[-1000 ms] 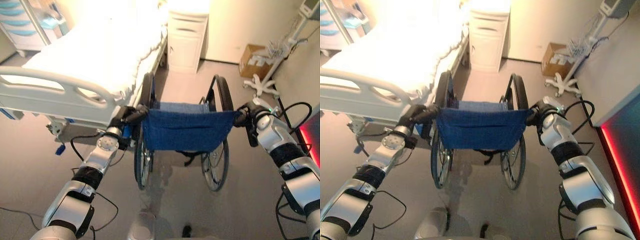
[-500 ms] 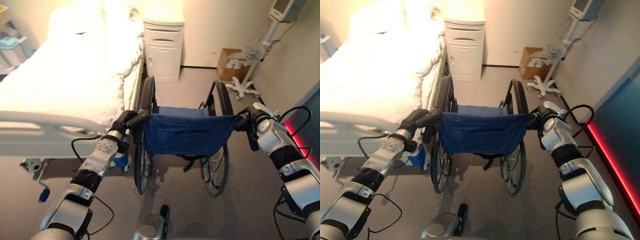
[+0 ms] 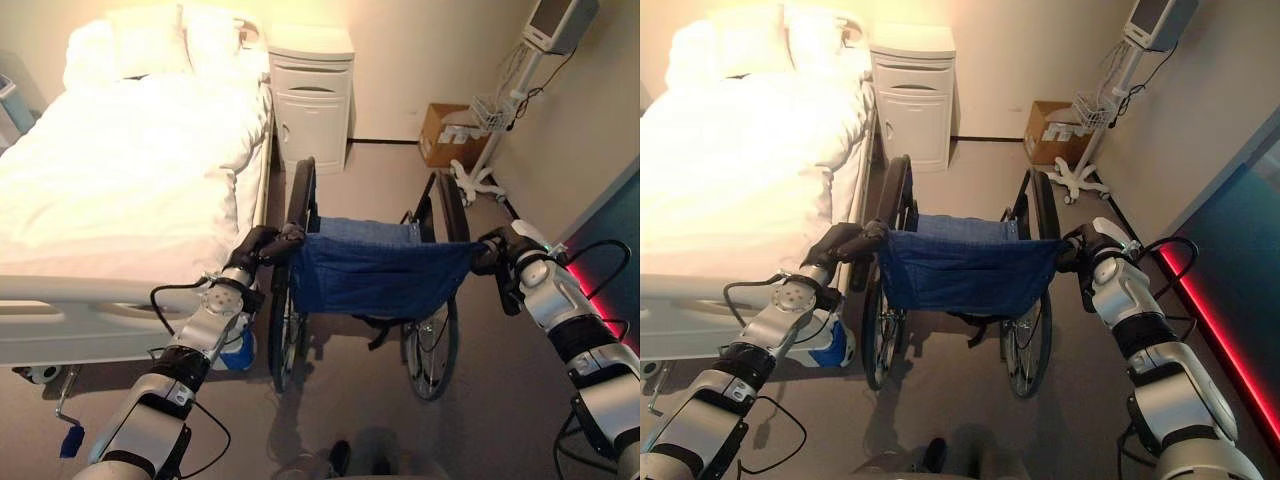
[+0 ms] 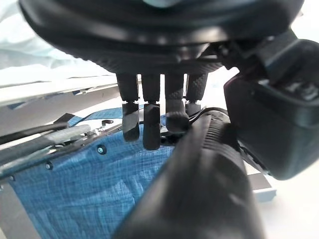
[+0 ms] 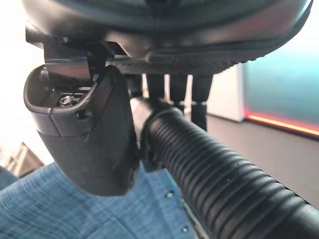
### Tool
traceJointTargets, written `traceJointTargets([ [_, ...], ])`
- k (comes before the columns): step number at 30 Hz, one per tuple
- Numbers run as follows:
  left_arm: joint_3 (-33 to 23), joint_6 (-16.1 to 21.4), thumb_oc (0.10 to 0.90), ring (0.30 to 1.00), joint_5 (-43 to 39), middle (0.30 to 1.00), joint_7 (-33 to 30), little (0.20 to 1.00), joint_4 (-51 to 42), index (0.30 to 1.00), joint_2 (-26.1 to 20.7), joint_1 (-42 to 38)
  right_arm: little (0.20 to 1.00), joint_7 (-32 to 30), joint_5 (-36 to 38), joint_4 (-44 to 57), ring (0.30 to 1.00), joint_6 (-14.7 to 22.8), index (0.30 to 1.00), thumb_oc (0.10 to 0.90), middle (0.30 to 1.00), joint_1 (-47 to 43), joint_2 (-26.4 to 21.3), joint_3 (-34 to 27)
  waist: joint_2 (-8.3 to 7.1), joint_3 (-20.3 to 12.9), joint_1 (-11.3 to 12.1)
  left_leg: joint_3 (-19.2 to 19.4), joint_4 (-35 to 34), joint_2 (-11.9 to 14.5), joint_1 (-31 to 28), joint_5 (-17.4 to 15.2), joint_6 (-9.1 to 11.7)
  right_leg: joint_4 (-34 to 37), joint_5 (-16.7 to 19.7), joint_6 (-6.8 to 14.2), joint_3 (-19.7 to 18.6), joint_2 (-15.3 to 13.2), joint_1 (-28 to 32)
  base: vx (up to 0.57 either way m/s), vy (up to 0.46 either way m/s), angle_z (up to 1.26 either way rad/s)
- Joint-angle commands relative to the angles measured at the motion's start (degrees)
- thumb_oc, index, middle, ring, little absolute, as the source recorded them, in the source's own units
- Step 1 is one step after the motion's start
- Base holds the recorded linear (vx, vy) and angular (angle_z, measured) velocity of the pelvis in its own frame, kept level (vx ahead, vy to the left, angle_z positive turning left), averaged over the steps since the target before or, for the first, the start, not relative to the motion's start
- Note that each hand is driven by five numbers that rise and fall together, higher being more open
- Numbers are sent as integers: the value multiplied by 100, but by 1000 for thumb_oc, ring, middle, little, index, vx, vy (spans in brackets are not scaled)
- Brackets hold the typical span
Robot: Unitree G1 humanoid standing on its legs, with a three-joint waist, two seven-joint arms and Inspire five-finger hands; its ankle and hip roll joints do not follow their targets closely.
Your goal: Push the wheelchair next to the bed
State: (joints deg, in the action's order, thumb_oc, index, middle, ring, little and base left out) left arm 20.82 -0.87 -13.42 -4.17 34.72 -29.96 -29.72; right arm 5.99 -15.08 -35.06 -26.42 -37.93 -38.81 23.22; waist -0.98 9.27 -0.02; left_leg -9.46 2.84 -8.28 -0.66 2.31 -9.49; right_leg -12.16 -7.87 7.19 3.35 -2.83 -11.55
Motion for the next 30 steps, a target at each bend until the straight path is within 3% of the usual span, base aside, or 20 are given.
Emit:
traceJointTargets([
  [1, 221, 130, 400, 300, 550, 300, -25, 300, -87, 300, 4, -96, 300, 960, 97, -108, 300, 18, 300, 400, 300, -325, 170, 846, -215, 279, 58, -57, 601, -22, -619, -1289, 475, 1195, 1733, 159, -162, -404, -270, 478, -102, 91],
  [3, 270, 46, 400, 300, 542, 300, -13, 300, -41, 300, 73, -201, 300, 1129, 36, -42, 300, -147, 300, 400, 300, -447, 126, 851, -218, 236, -23, -120, 679, 23, -762, -1455, 513, 1498, 1744, 180, -181, -421, -285, 491, -121, 54],
  [8, 209, -107, 400, 300, 514, 300, 155, 300, -79, 300, 93, -258, 300, 1400, -35, -101, 300, -297, 300, 400, 300, -542, -14, 849, -328, 126, -137, -19, 861, 202, -1107, -1843, 626, 704, 1685, 109, -252, -393, -125, 545, -217, 39],
  [9, 222, -167, 400, 300, 381, 300, 147, 300, -47, 300, 89, -273, 300, 1485, -34, -188, 300, -252, 300, 400, 300, -536, -3, 858, -311, 80, -150, -8, 958, 352, -1179, -1815, 749, 426, 1605, 99, -245, -395, -78, 511, -290, 37],
  [12, 209, -204, 400, 300, 492, 300, 121, 300, -45, 300, 33, -292, 300, 1532, -22, -105, 300, -234, 300, 400, 300, -524, 5, 878, -245, 69, -236, 194, 1094, 842, -1333, -1188, 1066, 223, 1428, -9, -52, -371, 40, 448, -246, 45],
  [14, 214, -209, 400, 300, 484, 300, 69, 300, 0, 300, 46, -348, 300, 1532, 23, -92, 300, -163, 300, 400, 300, -507, -50, 839, -202, 11, -352, 351, 1307, 1196, -1400, -512, 1263, 279, 1322, -148, 87, -285, 164, 425, -224, 52],
  [15, 234, -172, 400, 300, 414, 300, -31, 300, 57, 300, 78, -370, 300, 1502, 29, -83, 300, -128, 300, 400, 300, -484, -51, 862, -189, -29, -422, 453, 1644, 1404, -1363, 52, 1400, 321, 1207, -279, 197, -218, 272, 311, -159, 50],
  [18, 243, -121, 400, 300, 308, 300, -92, 300, 82, 300, 73, -387, 300, 1406, 60, -27, 300, -124, 300, 400, 300, -403, -93, 890, -292, 29, -380, 536, 2546, 1325, -790, 410, 1384, 336, 1030, -472, 269, -202, 565, 322, -182, 35],
  [19, 198, -30, 400, 300, 201, 300, -73, 300, 111, 300, 95, -398, 300, 1318, 51, 27, 300, -155, 300, 400, 300, -325, -102, 878, -403, 205, -283, 817, 3085, 1310, 16, 523, 1302, 334, 867, -623, 291, -182, 941, 380, -160, 27],
  [20, 191, 21, 400, 300, 220, 300, -52, 300, 131, 300, 114, -395, 300, 1278, 25, -5, 300, -136, 300, 400, 300, -293, -87, 857, -358, 321, -210, 865, 3127, 1308, 255, 427, 1249, 307, 785, -647, 249, -100, 1120, 513, -125, 18],
  [21, 173, 144, 400, 300, 279, 300, 7, 300, 134, 300, 111, -350, 300, 1158, -26, -59, 300, -137, 300, 400, 300, -243, -24, 827, -355, 432, -84, 911, 2852, 1135, 679, 408, 1165, 313, 699, -650, 160, -34, 1349, 348, -1, 2],
  [23, 115, 217, 400, 300, 291, 300, 76, 300, 69, 300, 109, -252, 300, 1120, -133, -45, 300, -239, 300, 400, 300, -233, 64, 801, -238, 596, 69, 979, 2173, 1069, 828, 420, 1164, 307, 526, -633, 56, 175, 1663, 465, 71, -9],
  [25, 119, 250, 400, 300, 292, 300, 138, 300, 20, 300, 92, -165, 300, 1084, -216, 11, 300, -361, 300, 400, 300, -197, 136, 797, -8, 676, 286, 964, 1162, 983, 1215, 877, 1318, 339, 302, -649, -135, 508, 2063, 550, 129, -25],
  [27, 95, 244, 400, 300, 357, 300, 167, 300, -20, 300, 65, -74, 300, 1133, -199, 52, 300, -400, 300, 400, 300, -255, 128, 827, 84, 690, 475, 903, 417, 936, 1374, 1204, 1428, 441, 168, -634, -365, 637, 2443, 534, 161, -44],
  [30, -2, 133, 400, 300, 366, 300, 124, 300, -80, 300, -20, 3, 300, 1413, -269, 99, 300, -274, 300, 400, 300, -434, 19, 879, 75, 597, 612, 912, 14, 898, 1339, 1007, 1377, 447, 3, -544, -480, 537, 2662, 345, 188, -68],
])
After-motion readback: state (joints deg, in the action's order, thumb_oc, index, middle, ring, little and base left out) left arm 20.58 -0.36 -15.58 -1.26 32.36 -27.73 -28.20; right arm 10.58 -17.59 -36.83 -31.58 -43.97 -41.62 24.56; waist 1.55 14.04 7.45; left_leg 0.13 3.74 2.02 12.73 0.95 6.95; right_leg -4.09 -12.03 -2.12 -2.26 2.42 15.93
